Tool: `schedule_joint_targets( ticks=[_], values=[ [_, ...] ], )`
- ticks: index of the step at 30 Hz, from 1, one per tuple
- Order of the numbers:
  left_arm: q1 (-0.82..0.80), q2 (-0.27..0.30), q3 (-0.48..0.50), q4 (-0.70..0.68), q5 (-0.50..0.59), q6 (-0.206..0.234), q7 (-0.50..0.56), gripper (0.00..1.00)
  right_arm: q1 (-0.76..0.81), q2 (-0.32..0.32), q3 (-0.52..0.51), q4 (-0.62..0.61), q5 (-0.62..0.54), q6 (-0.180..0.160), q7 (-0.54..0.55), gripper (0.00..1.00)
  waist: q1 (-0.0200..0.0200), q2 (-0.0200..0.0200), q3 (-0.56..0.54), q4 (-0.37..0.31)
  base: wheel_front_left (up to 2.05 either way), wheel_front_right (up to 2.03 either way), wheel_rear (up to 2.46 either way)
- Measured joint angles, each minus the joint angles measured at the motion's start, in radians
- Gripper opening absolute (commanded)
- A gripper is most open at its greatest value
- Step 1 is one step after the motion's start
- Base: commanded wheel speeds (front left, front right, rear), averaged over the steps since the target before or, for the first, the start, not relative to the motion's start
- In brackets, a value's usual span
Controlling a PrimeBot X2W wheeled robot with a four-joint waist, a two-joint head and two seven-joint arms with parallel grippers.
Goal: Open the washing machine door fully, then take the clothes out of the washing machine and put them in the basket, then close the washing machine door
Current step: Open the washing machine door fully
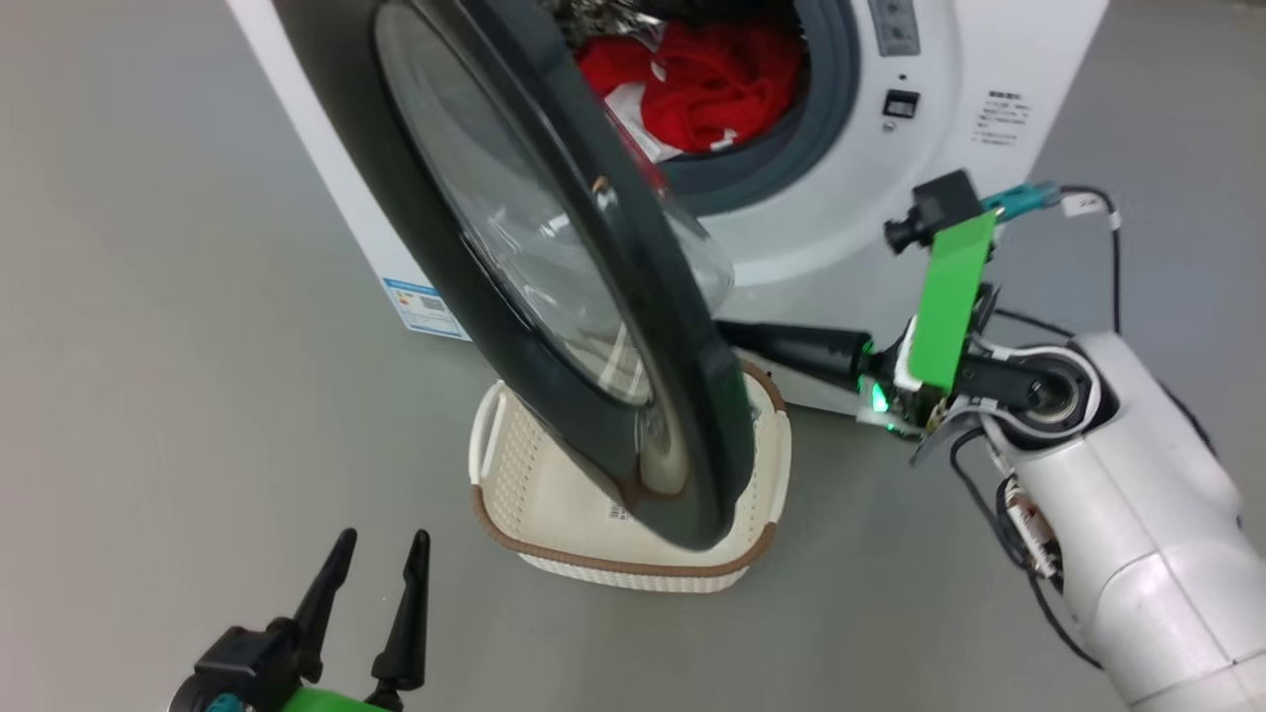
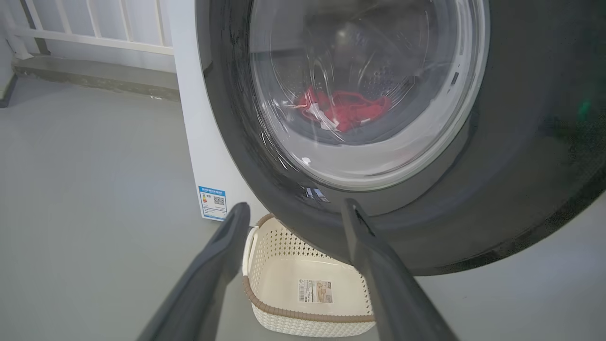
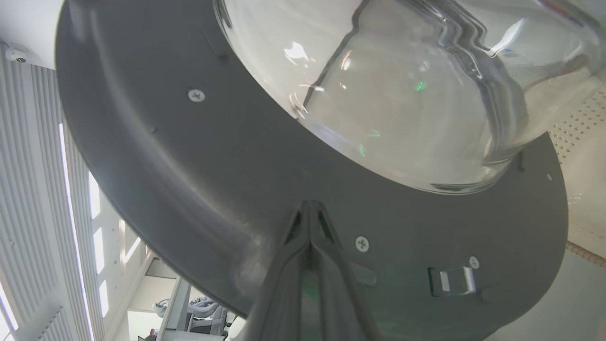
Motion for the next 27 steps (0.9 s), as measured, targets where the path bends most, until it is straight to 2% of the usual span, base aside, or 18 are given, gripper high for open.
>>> schedule_joint_targets(
  ticks=[8, 27],
  values=[
    [0.024, -0.002, 0.016, -0.006, 0.017, 0.0, 0.0, 1.0, 0.057, 0.03, 0.028, -0.049, -0.004, 0.0, 0.012, 0.0, 0.0, 0.0, -0.033, 0.051, 0.0, 0.0, 0.0],
    [0.026, -0.012, 0.027, -0.017, 0.025, 0.0, 0.0, 1.0, 0.078, 0.108, 0.084, -0.063, -0.022, 0.0, 0.011, 0.0, 0.0, 0.0, -0.057, 0.162, 0.0, 0.0, 0.0]
  ],
)
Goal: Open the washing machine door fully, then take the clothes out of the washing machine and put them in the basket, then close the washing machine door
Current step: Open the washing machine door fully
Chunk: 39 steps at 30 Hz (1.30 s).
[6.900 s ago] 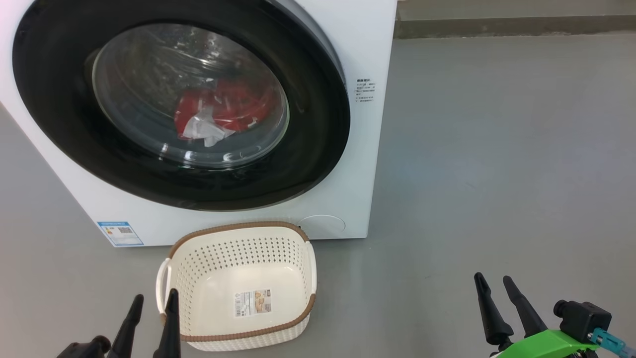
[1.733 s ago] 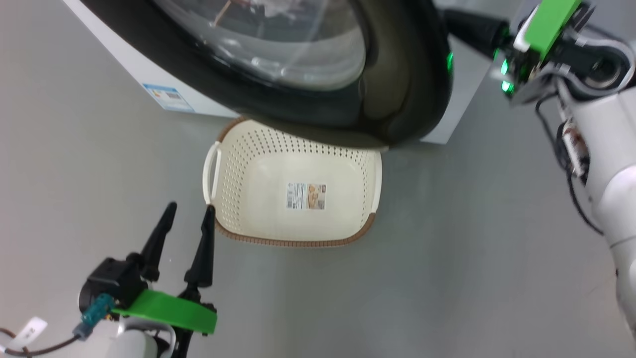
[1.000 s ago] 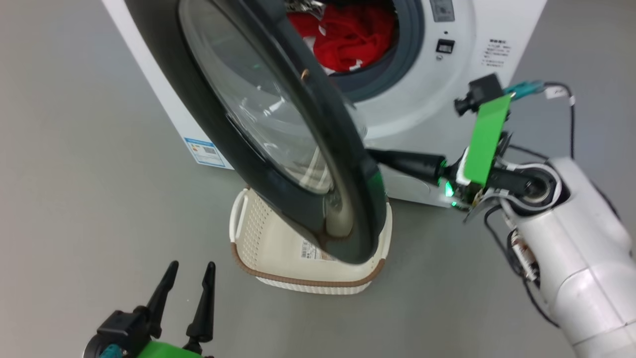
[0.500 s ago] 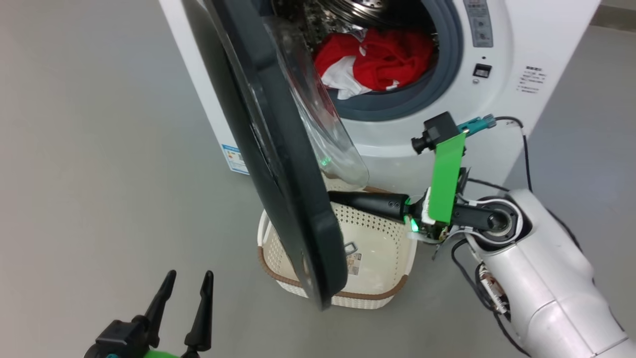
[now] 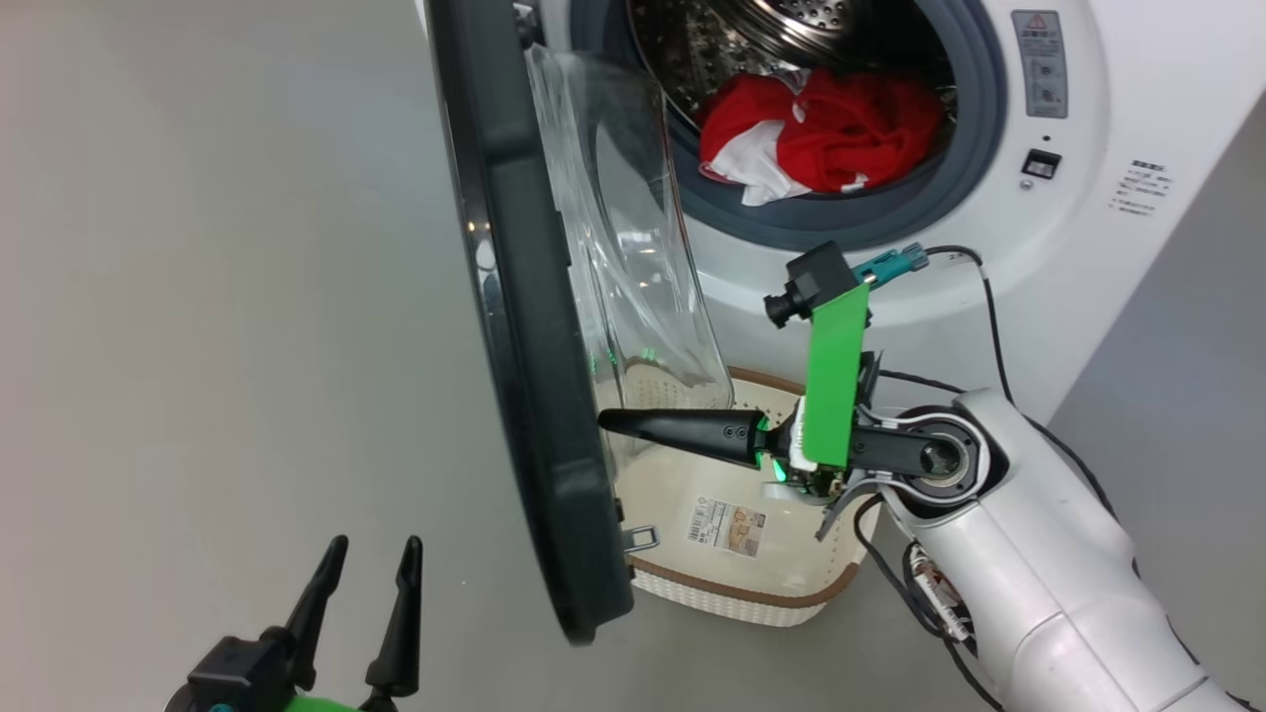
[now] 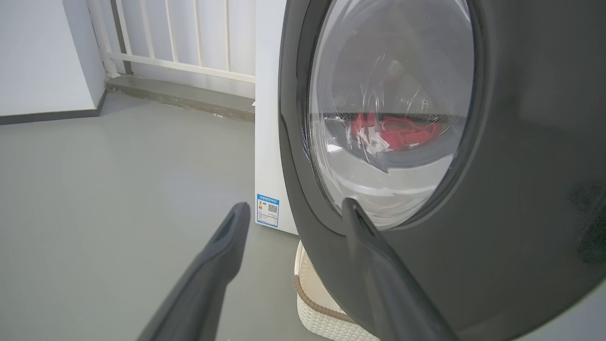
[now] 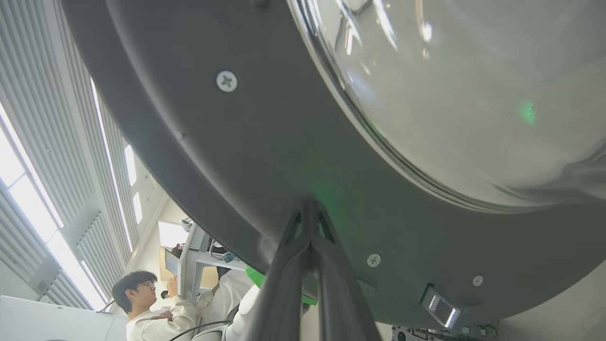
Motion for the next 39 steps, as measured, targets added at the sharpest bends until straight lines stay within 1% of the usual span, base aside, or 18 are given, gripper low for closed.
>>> schedule_joint_targets(
  ticks=[6, 11, 20, 21, 22, 24, 25, 28, 32, 38, 39],
  values=[
    [0.0, -0.001, 0.0, -0.001, 0.001, 0.0, 0.0, 1.0, 0.0, 0.018, 0.016, 0.002, -0.001, 0.0, -0.015, 0.0, 0.0, 0.0, -0.004, 0.03, 0.0, 0.0, 0.0],
    [0.0, -0.001, 0.0, -0.003, 0.002, 0.0, 0.0, 1.0, 0.0, 0.021, 0.04, 0.002, -0.001, 0.0, -0.029, 0.0, 0.0, 0.0001, -0.007, 0.047, 0.0, 0.0, 0.0],
    [-0.002, 0.0, 0.011, -0.006, 0.002, 0.0, 0.0, 1.0, -0.001, 0.028, 0.072, 0.001, 0.0, 0.0, -0.073, 0.0, 0.0, 0.0, -0.003, 0.045, 0.0, 0.0, 0.0],
    [-0.002, -0.001, 0.013, -0.006, 0.002, 0.0, 0.0, 1.0, -0.001, 0.029, 0.072, 0.001, -0.002, 0.0, -0.08, 0.1, 0.0, 0.0001, -0.004, 0.042, 0.0, 0.0, 0.0],
    [-0.002, 0.0, 0.015, -0.006, 0.002, 0.0, 0.0, 1.0, 0.0, 0.029, 0.072, 0.001, -0.005, 0.0, -0.082, 0.3, 0.0, 0.0, -0.005, 0.039, 0.0, 0.0, 0.0],
    [-0.003, 0.0, 0.017, -0.005, 0.002, 0.0, 0.0, 1.0, 0.0, 0.029, 0.071, 0.001, -0.01, 0.0, -0.089, 0.56, 0.0, 0.0, -0.008, 0.033, 0.0, 0.0, 0.0],
    [-0.003, 0.0, 0.018, -0.005, 0.002, 0.0, 0.0, 1.0, 0.002, 0.029, 0.07, 0.001, -0.01, 0.0, -0.097, 1.0, 0.0, 0.0001, -0.009, 0.028, 0.0, 0.0, 0.0],
    [-0.003, 0.001, 0.019, -0.005, 0.002, 0.0, 0.0, 1.0, 0.031, 0.019, 0.069, -0.003, -0.019, 0.0, -0.108, 1.0, 0.0, 0.0, -0.015, 0.016, 0.0, 0.0, 0.0],
    [-0.004, 0.003, 0.02, -0.005, 0.009, 0.0, 0.0, 1.0, 0.092, -0.021, 0.068, -0.016, -0.045, 0.0, -0.116, 1.0, 0.0, 0.0001, -0.023, 0.003, 0.0, 0.0, 0.0],
    [-0.003, 0.008, 0.034, -0.005, 0.01, 0.0, 0.0, 1.0, 0.159, -0.073, 0.033, -0.033, -0.055, 0.0, -0.181, 1.0, 0.0, 0.0, -0.035, -0.021, 0.0, 0.0, 0.0],
    [-0.003, 0.008, 0.034, -0.005, 0.01, 0.0, 0.0, 1.0, 0.159, -0.073, 0.033, -0.033, -0.055, 0.0, -0.181, 1.0, 0.0, 0.0, -0.035, -0.021, 0.0, 0.0, 0.0]
  ],
)
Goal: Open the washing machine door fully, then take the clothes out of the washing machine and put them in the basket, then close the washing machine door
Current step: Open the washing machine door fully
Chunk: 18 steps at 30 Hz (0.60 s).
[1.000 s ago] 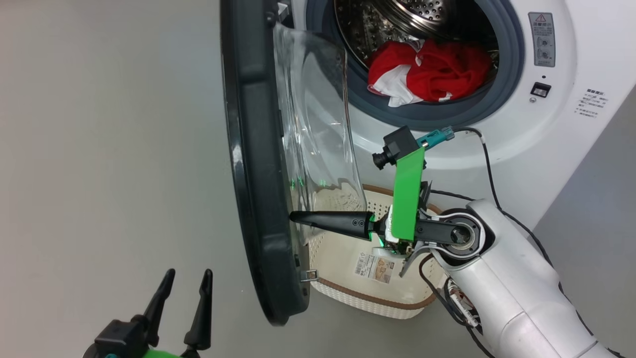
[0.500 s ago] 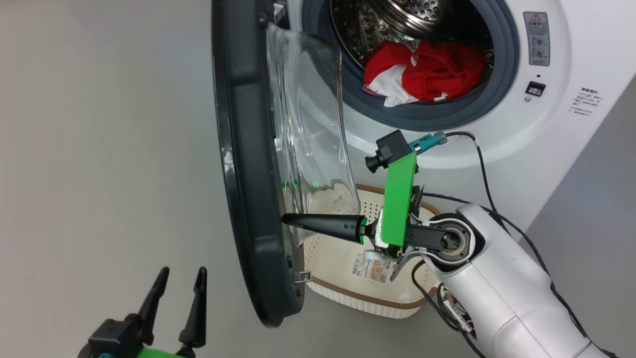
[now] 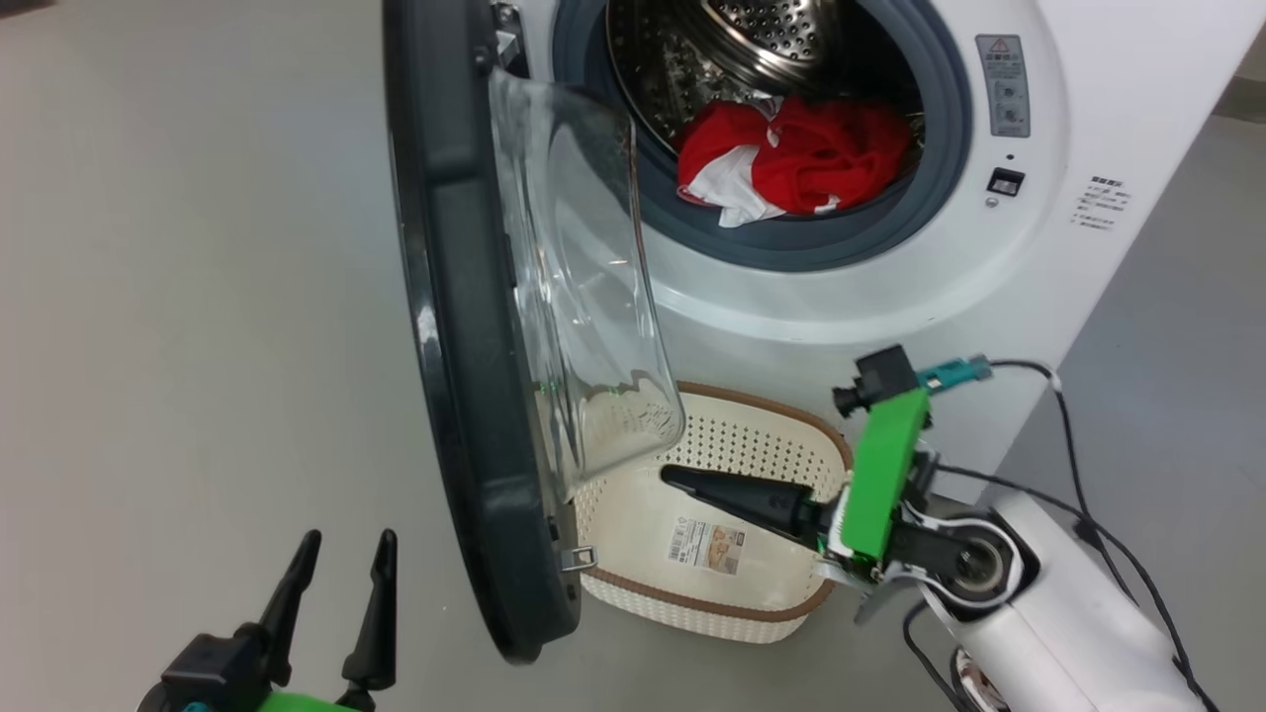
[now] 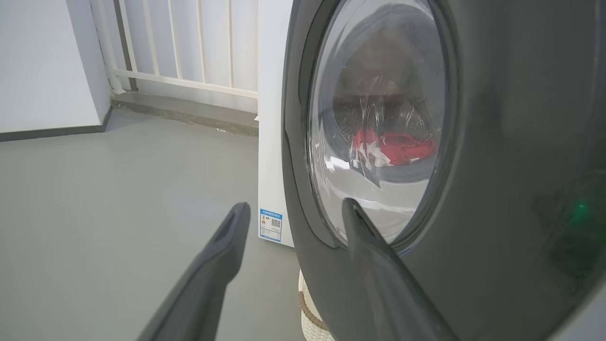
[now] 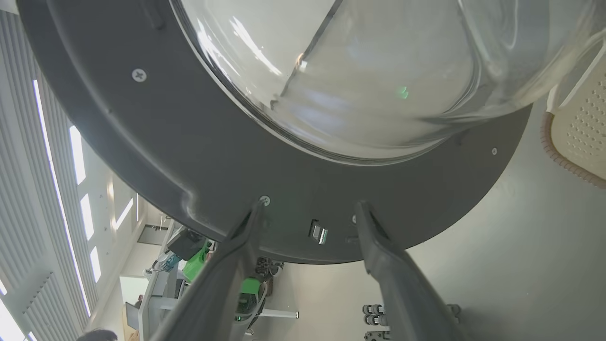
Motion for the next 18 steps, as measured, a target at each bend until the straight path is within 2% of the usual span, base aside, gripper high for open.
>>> schedule_joint_targets(
  ticks=[9, 18],
  values=[
    [0.047, 0.0, 0.036, -0.006, 0.003, 0.0, 0.0, 1.0, 0.158, -0.068, -0.041, -0.056, -0.018, 0.0, -0.12, 1.0, 0.0, 0.0, -0.031, -0.04, 0.0, 0.0, 0.0],
    [0.063, 0.0, 0.05, -0.017, 0.013, 0.0, 0.0, 1.0, 0.272, -0.155, -0.033, -0.11, -0.107, 0.0, -0.274, 1.0, 0.0, 0.0, -0.046, -0.077, 0.0, 0.0, 0.0]
  ],
)
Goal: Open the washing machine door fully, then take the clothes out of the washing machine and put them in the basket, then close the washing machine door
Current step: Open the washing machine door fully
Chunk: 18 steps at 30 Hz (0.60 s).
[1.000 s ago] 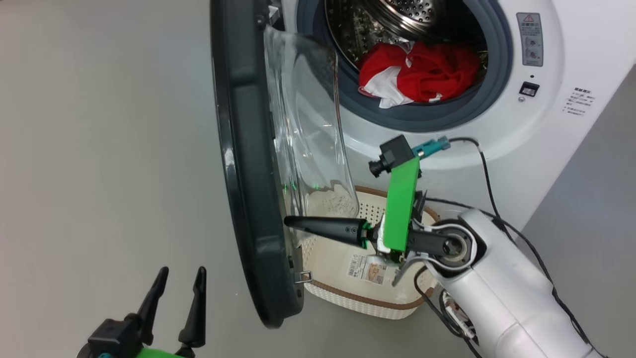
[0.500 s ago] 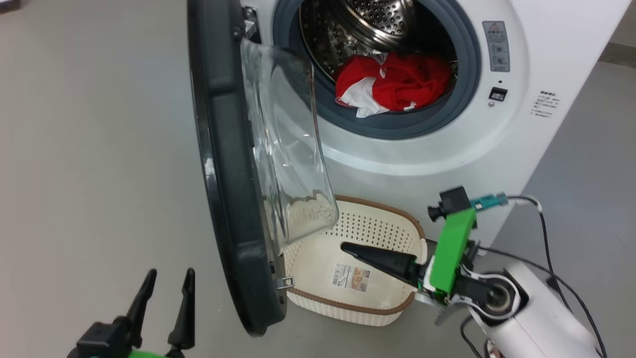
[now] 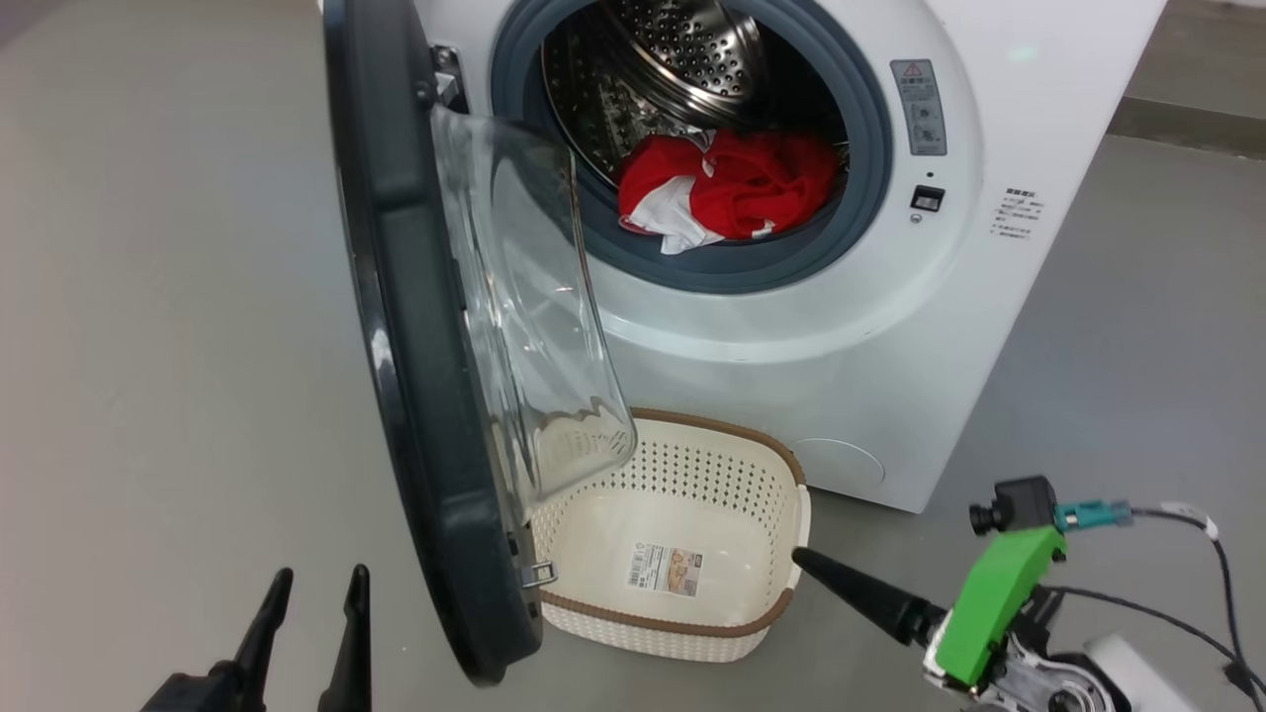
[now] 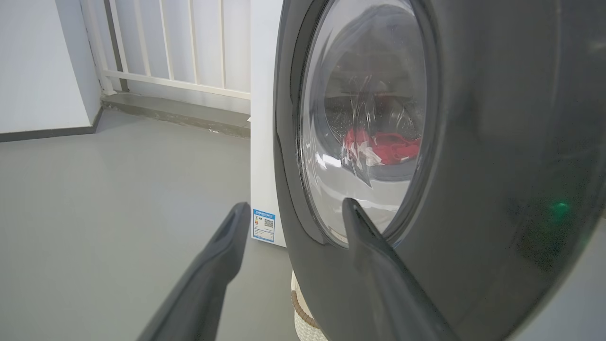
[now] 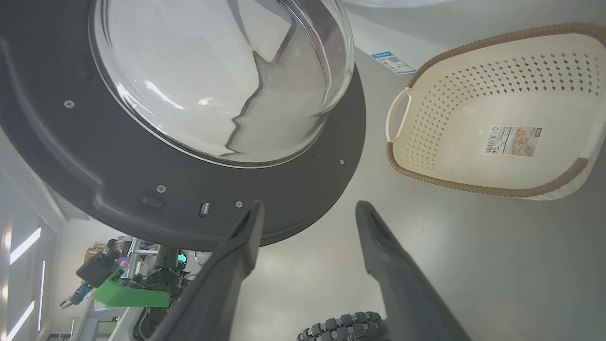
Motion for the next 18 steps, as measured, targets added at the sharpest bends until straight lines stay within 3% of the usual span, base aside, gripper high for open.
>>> schedule_joint_targets(
  ticks=[10, 18],
  values=[
    [0.02, -0.001, 0.009, -0.001, 0.004, 0.0, 0.0, 1.0, 0.034, -0.058, 0.138, 0.001, -0.188, 0.0, -0.34, 1.0, 0.0, 0.0, -0.003, -0.028, 0.0, 0.0, 0.0],
    [0.02, -0.001, 0.009, 0.002, 0.004, 0.0, 0.0, 1.0, 0.0, -0.078, 0.296, 0.078, -0.305, 0.0, -0.608, 1.0, 0.0, 0.0, 0.004, -0.023, 0.0, 0.0, 0.0]
  ],
)
